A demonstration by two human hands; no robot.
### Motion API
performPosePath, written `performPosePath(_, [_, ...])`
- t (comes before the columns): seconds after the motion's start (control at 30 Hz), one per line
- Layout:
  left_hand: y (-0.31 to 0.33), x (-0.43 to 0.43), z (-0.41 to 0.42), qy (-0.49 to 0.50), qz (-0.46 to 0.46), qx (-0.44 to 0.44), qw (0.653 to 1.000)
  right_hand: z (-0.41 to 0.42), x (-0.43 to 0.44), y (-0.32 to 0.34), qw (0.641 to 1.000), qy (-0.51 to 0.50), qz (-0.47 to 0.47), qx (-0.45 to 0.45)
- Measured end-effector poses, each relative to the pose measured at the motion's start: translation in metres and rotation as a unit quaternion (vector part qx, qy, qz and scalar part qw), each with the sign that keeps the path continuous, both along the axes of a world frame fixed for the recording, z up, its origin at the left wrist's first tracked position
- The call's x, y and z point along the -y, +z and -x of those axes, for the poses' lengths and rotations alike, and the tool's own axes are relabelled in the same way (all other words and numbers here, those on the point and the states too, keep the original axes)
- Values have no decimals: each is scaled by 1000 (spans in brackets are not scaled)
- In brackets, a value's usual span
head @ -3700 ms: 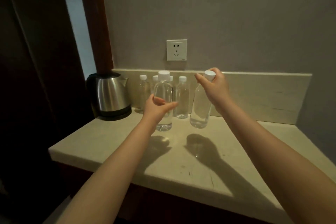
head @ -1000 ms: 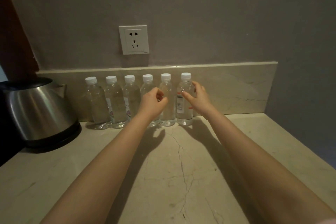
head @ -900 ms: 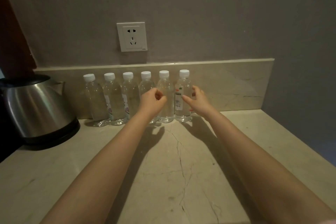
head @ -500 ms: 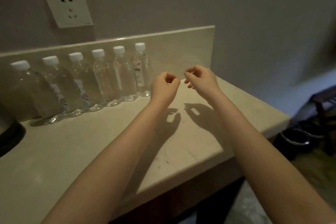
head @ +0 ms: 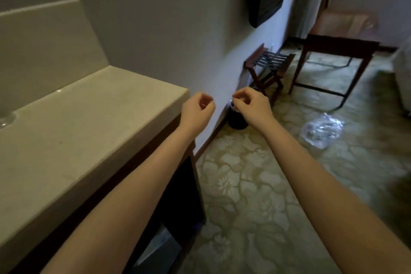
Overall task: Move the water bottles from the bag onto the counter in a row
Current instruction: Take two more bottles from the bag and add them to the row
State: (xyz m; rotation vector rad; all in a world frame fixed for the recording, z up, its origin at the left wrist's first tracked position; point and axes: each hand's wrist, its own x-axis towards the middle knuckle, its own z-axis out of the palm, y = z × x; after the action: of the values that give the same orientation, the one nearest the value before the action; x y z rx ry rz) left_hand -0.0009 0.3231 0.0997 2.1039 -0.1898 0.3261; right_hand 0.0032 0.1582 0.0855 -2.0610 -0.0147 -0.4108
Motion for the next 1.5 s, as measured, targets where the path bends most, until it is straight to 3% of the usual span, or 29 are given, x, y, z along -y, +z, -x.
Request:
performPosePath(0.27, [-69,190,-51,-64,-98,-125,985,-24,218,-65,985,-25,13,-170])
performPosePath(0.57, [-131,345,-147,-156,-151,-204,955,-85,365,-126,958,-9,24,-284])
performPosePath(0.83, [-171,485,-263,-220,-197,-302,906,-170,496,-139,917,7,148,-370])
performPosePath(1.27, [-200,779,-362,-235,-217,-335,886,-283,781,-177,907,28,140,-396])
performPosePath(1.5, [-199,863,-431,-185,-211,-357,891,-375,889,-181,900,69,157,-400])
